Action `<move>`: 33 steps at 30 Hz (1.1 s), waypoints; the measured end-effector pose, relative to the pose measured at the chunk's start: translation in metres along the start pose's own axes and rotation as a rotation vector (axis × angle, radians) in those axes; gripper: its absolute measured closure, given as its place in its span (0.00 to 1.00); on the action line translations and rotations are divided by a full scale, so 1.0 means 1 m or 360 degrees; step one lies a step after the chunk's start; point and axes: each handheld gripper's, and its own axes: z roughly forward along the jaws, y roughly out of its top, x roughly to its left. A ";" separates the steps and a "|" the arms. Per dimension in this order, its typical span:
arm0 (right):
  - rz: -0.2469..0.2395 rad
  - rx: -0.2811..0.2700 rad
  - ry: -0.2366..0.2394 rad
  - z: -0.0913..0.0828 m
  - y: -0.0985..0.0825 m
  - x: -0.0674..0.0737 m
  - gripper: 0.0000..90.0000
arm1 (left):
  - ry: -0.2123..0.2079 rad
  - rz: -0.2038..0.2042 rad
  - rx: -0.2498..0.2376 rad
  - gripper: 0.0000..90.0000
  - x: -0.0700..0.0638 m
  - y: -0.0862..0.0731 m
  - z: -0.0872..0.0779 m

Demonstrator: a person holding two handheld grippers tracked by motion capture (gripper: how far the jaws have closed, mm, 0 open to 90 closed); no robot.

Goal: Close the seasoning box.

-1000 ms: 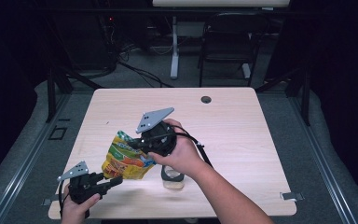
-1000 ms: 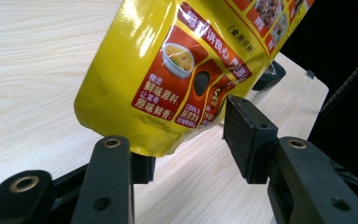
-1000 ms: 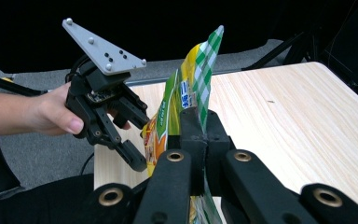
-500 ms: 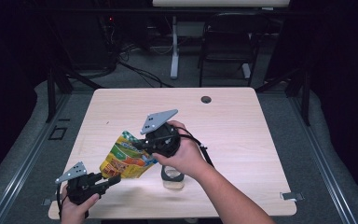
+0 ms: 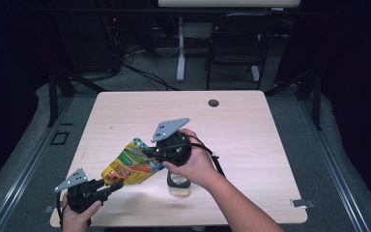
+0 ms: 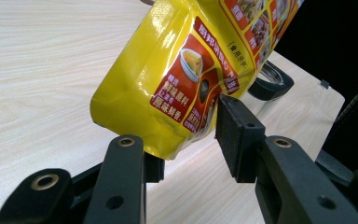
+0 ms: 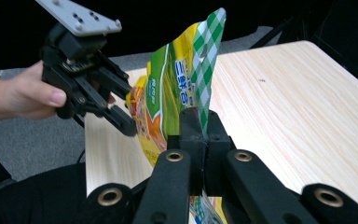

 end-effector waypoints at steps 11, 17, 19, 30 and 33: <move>0.0061 0.0028 0.0004 0.002 -0.020 -0.003 1.00 | -0.0021 -0.0001 -0.0020 0.74 0.002 0.001 -0.004; 0.0084 0.0021 0.0008 -0.001 -0.029 -0.002 1.00 | -0.0021 0.0029 0.0003 0.74 0.000 0.001 -0.003; 0.0101 0.0018 0.0010 -0.001 -0.033 -0.002 0.99 | -0.0007 0.0031 0.0002 0.74 -0.002 0.001 -0.002; 0.0150 0.0005 -0.0007 -0.001 -0.052 -0.002 0.99 | -0.0032 0.0047 0.0040 0.74 -0.002 0.001 -0.001; 0.0153 0.0004 -0.0012 0.001 -0.056 -0.002 0.99 | 0.0008 0.0055 0.0026 0.74 -0.003 0.000 0.000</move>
